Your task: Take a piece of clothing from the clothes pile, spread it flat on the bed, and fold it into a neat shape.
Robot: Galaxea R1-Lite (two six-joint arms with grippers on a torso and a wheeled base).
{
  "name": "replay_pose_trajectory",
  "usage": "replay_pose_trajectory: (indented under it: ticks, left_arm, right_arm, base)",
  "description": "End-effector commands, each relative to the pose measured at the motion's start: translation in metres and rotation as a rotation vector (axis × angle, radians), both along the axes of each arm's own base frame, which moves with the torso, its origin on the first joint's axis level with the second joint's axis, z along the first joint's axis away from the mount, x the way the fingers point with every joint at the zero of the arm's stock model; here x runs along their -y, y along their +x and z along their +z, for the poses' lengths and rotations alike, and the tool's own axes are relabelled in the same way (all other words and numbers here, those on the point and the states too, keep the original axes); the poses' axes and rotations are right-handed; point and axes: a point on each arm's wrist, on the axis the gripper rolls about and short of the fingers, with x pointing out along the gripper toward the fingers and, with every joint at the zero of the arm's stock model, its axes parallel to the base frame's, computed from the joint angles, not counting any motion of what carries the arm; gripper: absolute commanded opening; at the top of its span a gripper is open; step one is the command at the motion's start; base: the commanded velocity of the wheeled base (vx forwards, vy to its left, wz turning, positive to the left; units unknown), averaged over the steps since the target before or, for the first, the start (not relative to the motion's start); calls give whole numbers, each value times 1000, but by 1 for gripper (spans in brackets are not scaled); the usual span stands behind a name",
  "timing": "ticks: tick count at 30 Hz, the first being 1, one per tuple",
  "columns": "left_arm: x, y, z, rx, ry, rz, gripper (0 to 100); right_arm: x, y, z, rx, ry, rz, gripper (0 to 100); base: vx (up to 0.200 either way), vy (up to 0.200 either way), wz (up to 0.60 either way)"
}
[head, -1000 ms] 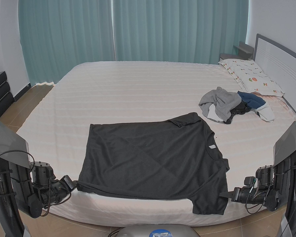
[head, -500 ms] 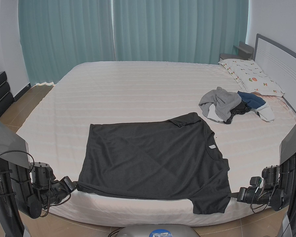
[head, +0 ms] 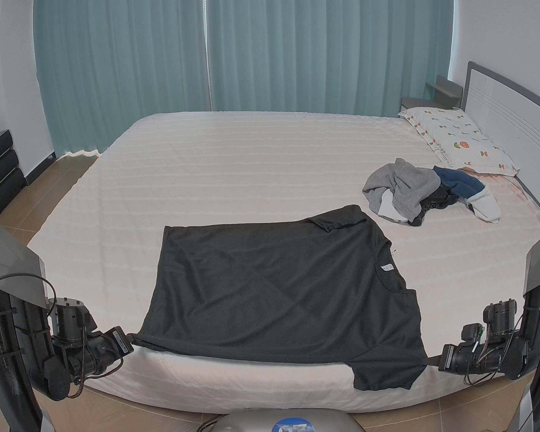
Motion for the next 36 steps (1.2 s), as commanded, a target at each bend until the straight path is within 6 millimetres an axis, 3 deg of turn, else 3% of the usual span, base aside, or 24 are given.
replay_pose_trajectory:
  ticks: [1, 14, 29, 36]
  left_arm:
    - [-2, -5, 2, -6, 24, -11, 0]
    - [-2, -22, 15, -81, 109, -79, 0]
    - [-4, -33, 8, -206, 216, -97, 0]
    - [-4, -47, 15, -266, 268, -166, 0]
  right_arm:
    - [4, -15, 22, -9, -10, -2, 0]
    - [2, -42, 41, -79, -61, 55, 0]
    - [-6, -61, 46, -176, -109, 88, 0]
    - [-8, -66, 50, -188, -145, 87, 0]
  base:
    - [0, 0, 0]
    - [0, 0, 0]
    - [0, 0, 0]
    - [0, 0, 0]
